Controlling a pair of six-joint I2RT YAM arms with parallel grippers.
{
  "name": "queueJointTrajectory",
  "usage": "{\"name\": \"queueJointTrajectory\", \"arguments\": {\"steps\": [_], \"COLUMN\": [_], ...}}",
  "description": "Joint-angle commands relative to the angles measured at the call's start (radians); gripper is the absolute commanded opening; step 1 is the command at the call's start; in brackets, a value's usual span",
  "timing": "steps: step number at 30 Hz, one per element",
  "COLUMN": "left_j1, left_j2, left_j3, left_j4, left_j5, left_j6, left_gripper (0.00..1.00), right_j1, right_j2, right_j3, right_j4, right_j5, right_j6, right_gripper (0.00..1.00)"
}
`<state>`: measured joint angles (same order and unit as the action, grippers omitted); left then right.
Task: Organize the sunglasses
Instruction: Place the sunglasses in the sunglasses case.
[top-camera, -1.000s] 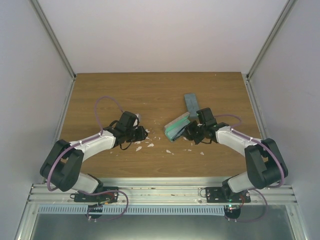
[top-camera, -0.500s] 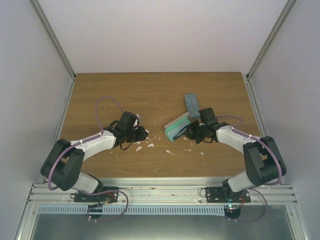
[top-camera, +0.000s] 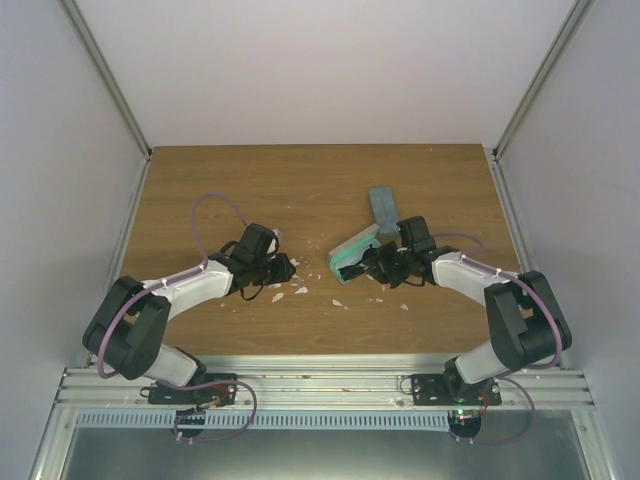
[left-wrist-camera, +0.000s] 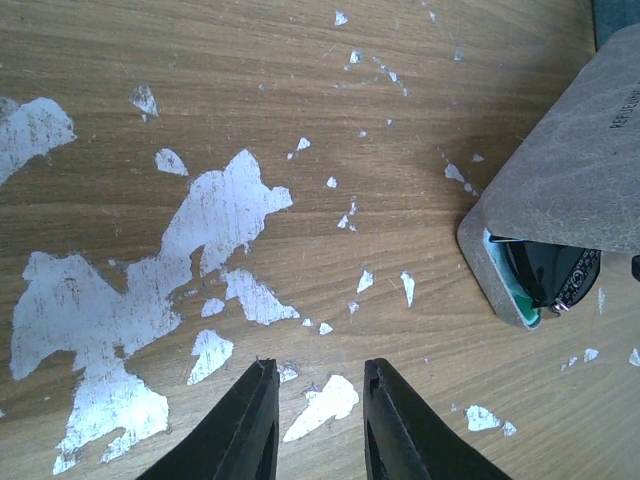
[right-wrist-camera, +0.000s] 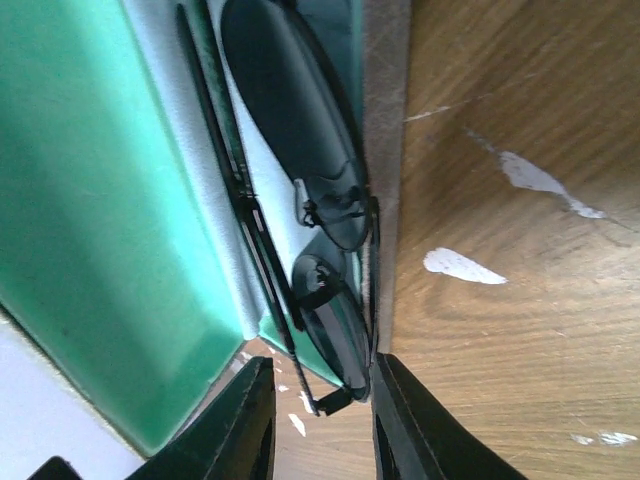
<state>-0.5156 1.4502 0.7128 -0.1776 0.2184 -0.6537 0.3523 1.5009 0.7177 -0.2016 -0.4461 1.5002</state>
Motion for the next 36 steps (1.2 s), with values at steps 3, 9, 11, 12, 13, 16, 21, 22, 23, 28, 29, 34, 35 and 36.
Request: {"name": "queueJointTrajectory", "arguments": {"steps": [3, 9, 11, 12, 13, 16, 21, 22, 23, 28, 29, 34, 35, 36], "left_j1": [-0.004, -0.007, -0.018, -0.027, -0.037, -0.055, -0.057, -0.057, -0.057, -0.057, -0.057, -0.057, -0.057, -0.057], "left_j2": [0.017, 0.007, -0.003, -0.006, -0.007, 0.009, 0.11, 0.136, 0.161, 0.304, 0.329, 0.409, 0.415, 0.424], "left_j3": [0.004, -0.002, 0.001, 0.008, 0.014, 0.034, 0.128, 0.15, 0.167, 0.252, 0.266, 0.304, 0.303, 0.304], "left_j4": [0.017, 0.061, 0.086, 0.092, 0.097, 0.117, 0.075, 0.073, 0.081, 0.092, 0.094, 0.121, 0.127, 0.132], "left_j5": [-0.015, 0.044, 0.073, 0.077, 0.078, 0.072, -0.011, -0.014, -0.007, 0.025, 0.028, 0.084, 0.098, 0.114], "left_j6": [0.016, 0.045, 0.069, 0.082, 0.094, 0.111, 0.069, 0.068, 0.065, 0.056, 0.053, 0.048, 0.048, 0.048], "left_gripper": [0.26, 0.27, 0.29, 0.3, 0.31, 0.34, 0.34, 0.33, 0.32, 0.22, 0.21, 0.19, 0.19, 0.19], "right_j1": [-0.01, -0.01, -0.009, -0.009, -0.01, -0.01, -0.009, -0.01, -0.01, -0.011, -0.01, -0.012, -0.012, -0.011], "right_j2": [0.01, -0.001, -0.026, -0.042, -0.055, -0.087, -0.11, -0.115, -0.119, -0.144, -0.149, -0.132, -0.124, -0.108], "right_j3": [0.003, -0.002, -0.018, -0.029, -0.04, -0.069, -0.122, -0.127, -0.131, -0.147, -0.153, -0.179, -0.183, -0.187], "right_j4": [0.087, 0.034, 0.007, 0.0, -0.005, -0.026, -0.005, -0.002, 0.002, 0.02, 0.03, 0.126, 0.141, 0.161], "right_j5": [-0.014, 0.022, 0.054, 0.069, 0.082, 0.125, 0.138, 0.139, 0.141, 0.175, 0.178, 0.128, 0.117, 0.1], "right_j6": [-0.011, -0.053, -0.072, -0.083, -0.095, -0.138, -0.219, -0.238, -0.257, -0.347, -0.362, -0.427, -0.433, -0.437], "right_gripper": [0.28, 0.28, 0.28, 0.28, 0.3, 0.35, 0.41, 0.41, 0.41, 0.4, 0.4, 0.41, 0.42, 0.42]}}
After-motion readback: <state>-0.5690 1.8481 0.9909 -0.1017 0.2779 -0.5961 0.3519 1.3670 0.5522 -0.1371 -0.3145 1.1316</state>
